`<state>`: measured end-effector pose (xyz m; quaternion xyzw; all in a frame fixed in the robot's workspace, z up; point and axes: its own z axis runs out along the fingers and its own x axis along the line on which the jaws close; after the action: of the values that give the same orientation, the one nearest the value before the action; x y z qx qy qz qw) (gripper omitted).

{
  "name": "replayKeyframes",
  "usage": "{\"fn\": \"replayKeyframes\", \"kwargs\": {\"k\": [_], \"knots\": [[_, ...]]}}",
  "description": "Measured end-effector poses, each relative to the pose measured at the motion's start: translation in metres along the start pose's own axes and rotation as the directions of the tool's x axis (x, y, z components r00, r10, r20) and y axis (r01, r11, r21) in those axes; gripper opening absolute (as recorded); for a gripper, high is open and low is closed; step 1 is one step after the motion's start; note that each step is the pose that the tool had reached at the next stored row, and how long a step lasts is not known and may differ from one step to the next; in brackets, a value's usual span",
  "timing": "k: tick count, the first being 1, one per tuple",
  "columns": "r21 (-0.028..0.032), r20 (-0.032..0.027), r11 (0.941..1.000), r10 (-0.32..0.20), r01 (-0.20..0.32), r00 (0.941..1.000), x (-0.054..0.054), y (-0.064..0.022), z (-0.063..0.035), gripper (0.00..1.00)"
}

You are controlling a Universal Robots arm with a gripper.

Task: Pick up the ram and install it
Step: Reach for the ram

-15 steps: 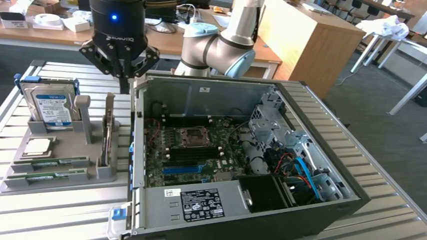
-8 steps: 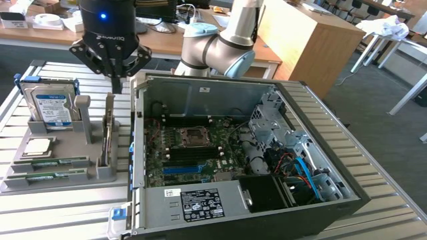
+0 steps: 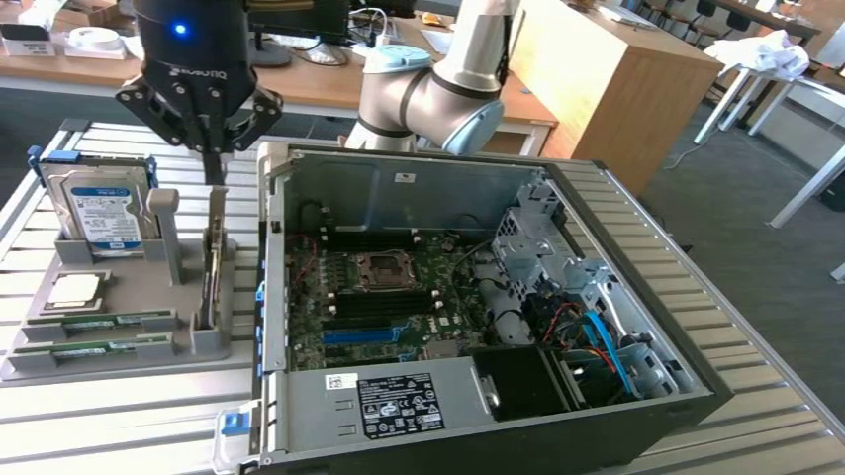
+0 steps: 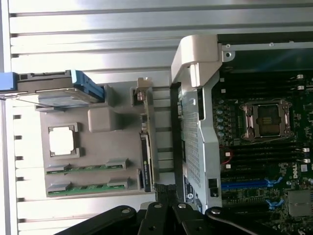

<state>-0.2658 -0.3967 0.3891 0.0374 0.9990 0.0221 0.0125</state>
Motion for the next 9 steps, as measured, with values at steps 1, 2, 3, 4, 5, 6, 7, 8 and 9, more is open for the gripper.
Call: {"fn": "replayKeyframes", "kwargs": {"k": [1,2,3,4,5,6,7,8,9], "knots": [[0.0001,-0.0001,1.0,0.0,0.0,1.0,0.002,0.0,0.0,0.1],[0.0,-0.0001,1.0,0.0,0.0,1.0,0.004,-0.0001,0.0,0.1],[0.0001,-0.0001,1.0,0.0,0.0,1.0,0.006,0.0,0.0,0.1],[0.0001,-0.0001,1.0,0.0,0.0,1.0,0.008,-0.0001,0.0,0.1],[0.0001,-0.0001,1.0,0.0,0.0,1.0,0.01,-0.0001,0.0,0.1],[0.0,-0.0001,1.0,0.0,0.0,1.0,0.012,-0.0001,0.0,0.1],[0.0,-0.0001,1.0,0.0,0.0,1.0,0.014,-0.0002,0.0,0.1],[0.0,0.0,1.0,0.0,0.0,1.0,0.016,-0.0003,0.0,0.1],[0.0,-0.0001,1.0,0.0,0.0,1.0,0.018,-0.0003,0.0,0.1]]}}
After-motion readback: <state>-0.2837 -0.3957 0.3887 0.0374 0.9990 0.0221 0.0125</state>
